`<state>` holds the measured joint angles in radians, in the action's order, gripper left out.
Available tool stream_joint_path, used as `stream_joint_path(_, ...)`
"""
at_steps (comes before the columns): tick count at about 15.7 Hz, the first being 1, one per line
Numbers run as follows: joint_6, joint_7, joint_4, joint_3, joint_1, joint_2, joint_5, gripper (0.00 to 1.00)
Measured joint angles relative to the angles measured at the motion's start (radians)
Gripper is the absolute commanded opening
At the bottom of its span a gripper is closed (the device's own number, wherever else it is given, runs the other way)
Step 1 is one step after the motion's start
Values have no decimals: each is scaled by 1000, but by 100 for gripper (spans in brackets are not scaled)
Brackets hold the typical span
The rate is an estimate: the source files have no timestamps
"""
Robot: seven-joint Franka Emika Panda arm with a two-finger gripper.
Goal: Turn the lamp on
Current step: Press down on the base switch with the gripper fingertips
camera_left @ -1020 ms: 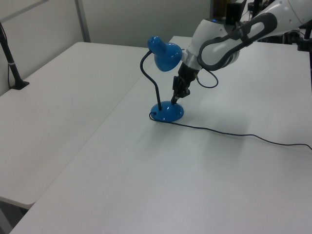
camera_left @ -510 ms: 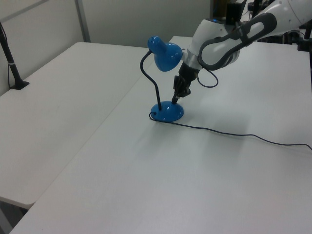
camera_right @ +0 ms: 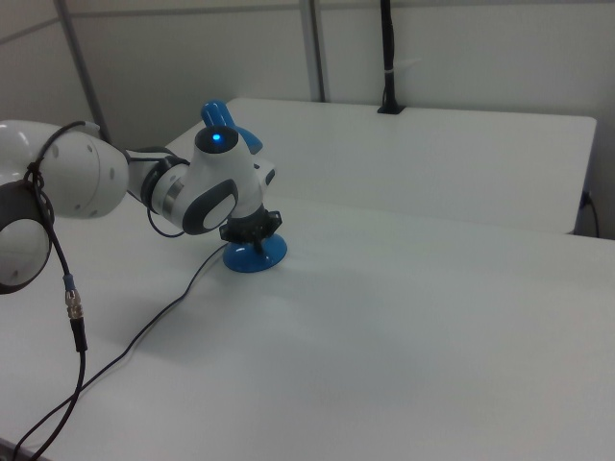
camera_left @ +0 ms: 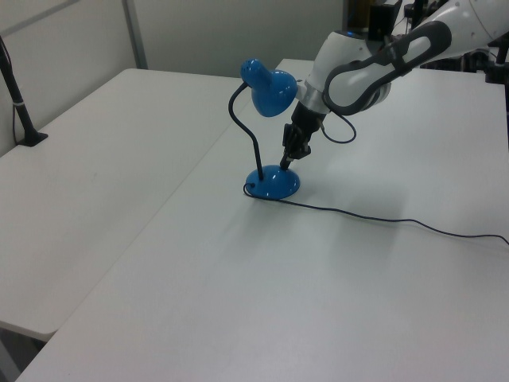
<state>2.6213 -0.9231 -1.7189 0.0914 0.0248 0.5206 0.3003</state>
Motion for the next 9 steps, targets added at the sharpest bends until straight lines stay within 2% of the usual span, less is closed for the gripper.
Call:
stream_joint_path(3,0,-7,1,2,-5,2,-10,0)
stream_joint_path(9,0,-10,4,4,-15,3,-119,0)
